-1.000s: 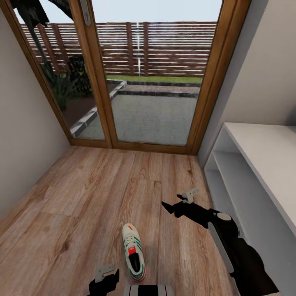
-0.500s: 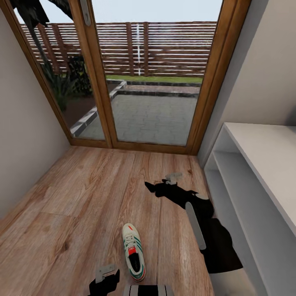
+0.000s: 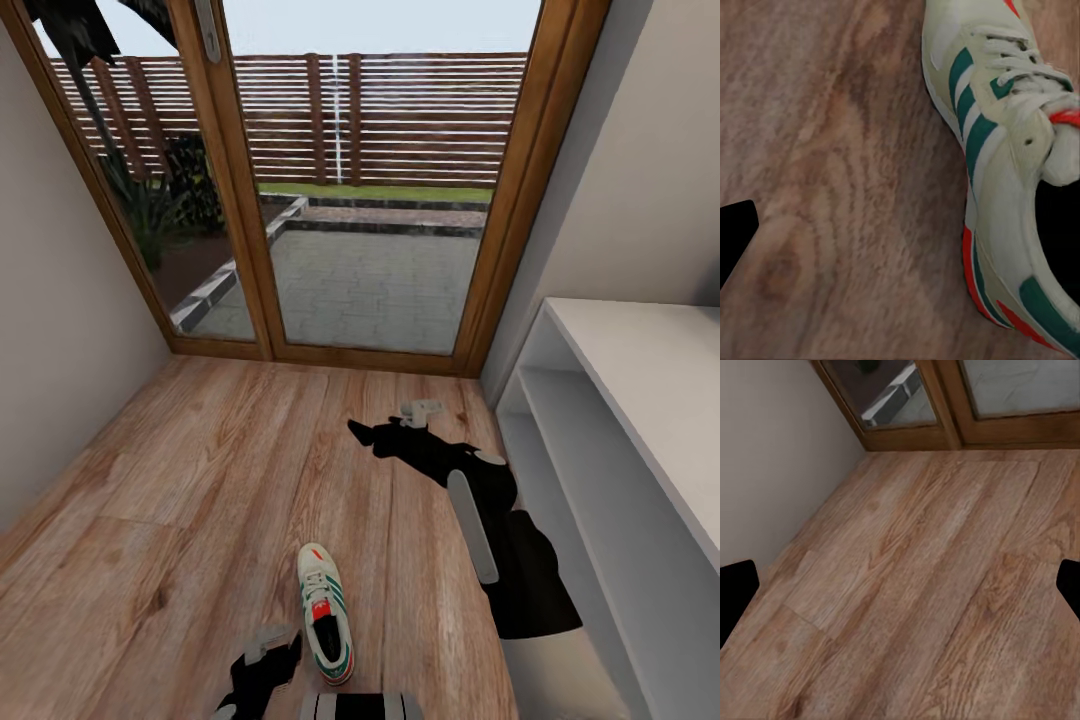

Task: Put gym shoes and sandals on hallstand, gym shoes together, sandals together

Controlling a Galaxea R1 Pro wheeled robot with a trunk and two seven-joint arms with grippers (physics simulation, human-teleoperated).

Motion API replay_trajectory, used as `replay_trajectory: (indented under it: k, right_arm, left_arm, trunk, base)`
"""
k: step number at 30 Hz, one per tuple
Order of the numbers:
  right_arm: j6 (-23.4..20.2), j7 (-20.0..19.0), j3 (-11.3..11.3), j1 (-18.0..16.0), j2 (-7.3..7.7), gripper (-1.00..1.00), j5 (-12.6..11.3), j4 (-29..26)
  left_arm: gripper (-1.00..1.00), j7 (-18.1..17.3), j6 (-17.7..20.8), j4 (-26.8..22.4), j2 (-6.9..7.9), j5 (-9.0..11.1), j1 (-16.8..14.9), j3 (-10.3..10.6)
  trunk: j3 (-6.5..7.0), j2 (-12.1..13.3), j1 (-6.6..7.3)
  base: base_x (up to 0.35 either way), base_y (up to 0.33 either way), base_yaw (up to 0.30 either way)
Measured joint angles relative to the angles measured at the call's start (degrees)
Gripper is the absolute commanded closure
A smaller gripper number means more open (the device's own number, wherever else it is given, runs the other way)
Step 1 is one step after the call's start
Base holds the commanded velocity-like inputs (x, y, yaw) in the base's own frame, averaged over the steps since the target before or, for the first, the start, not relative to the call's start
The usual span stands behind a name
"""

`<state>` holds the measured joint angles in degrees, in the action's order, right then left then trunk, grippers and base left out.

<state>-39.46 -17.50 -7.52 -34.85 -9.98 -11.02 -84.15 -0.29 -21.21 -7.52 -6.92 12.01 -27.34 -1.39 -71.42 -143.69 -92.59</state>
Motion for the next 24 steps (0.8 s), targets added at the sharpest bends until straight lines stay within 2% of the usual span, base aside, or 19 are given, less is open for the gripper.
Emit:
replay_trajectory:
  k: [1,2,5,8,12,13,17,24]
  right_arm:
    - [0.0,0.0,0.0,-0.1,0.0,-1.0,-0.5,0.0]
    - [-0.1,0.1,0.0,-0.2,0.0,-1.0,-2.9,0.0]
    - [-0.1,0.1,0.0,-0.2,0.0,-1.0,-4.0,0.0]
    - [-0.1,0.1,0.0,-0.3,0.0,-1.0,-5.5,0.0]
    - [-0.1,0.1,0.0,-0.3,0.0,-1.0,-6.5,0.0]
    - [-0.1,0.1,0.0,-0.3,0.0,-1.0,-6.8,0.0]
    - [-0.1,0.1,0.0,-0.3,0.0,-1.0,-7.0,0.0]
    - [-0.1,0.1,-0.1,-0.3,0.0,-1.0,-7.0,0.2]
  left_arm:
    - [-1.0,0.0,0.3,-0.5,-0.1,0.0,-0.1,0.0]
    - [-1.0,0.1,4.5,-3.3,-0.53,-0.1,-0.4,0.1]
    - [-1.0,0.4,8.5,-5.7,-0.88,-0.1,-0.5,0.1]
    - [-1.0,1.2,15.7,-12.1,-1.8,0.0,-0.7,0.1]
    - [-1.0,3.5,20.5,-17.3,-2.44,-0.1,-0.7,0.1]
    - [-1.0,5.5,23.2,-19.4,-2.83,0.0,-1.1,0.1]
    - [-1.0,8.7,27.6,-21.3,-3.04,0.2,-2.8,0.0]
    - [-1.0,9.6,29.6,-22.1,-3.04,0.3,-4.0,0.0]
  trunk:
    - [0.0,0.0,0.0]
    - [0.0,0.0,0.0]
    - [0.0,0.0,0.0]
    - [0.0,0.0,0.0]
    - [0.0,0.0,0.0]
    - [0.01,0.0,0.0]
    - [0.0,0.0,0.0]
    - [0.0,0.0,0.0]
  base:
    - [0.0,0.0,0.0]
    - [0.0,0.0,0.0]
    - [0.0,0.0,0.0]
    - [0.0,0.0,0.0]
    - [0.0,0.0,0.0]
    - [0.0,0.0,0.0]
    - [0.0,0.0,0.0]
    - [0.0,0.0,0.0]
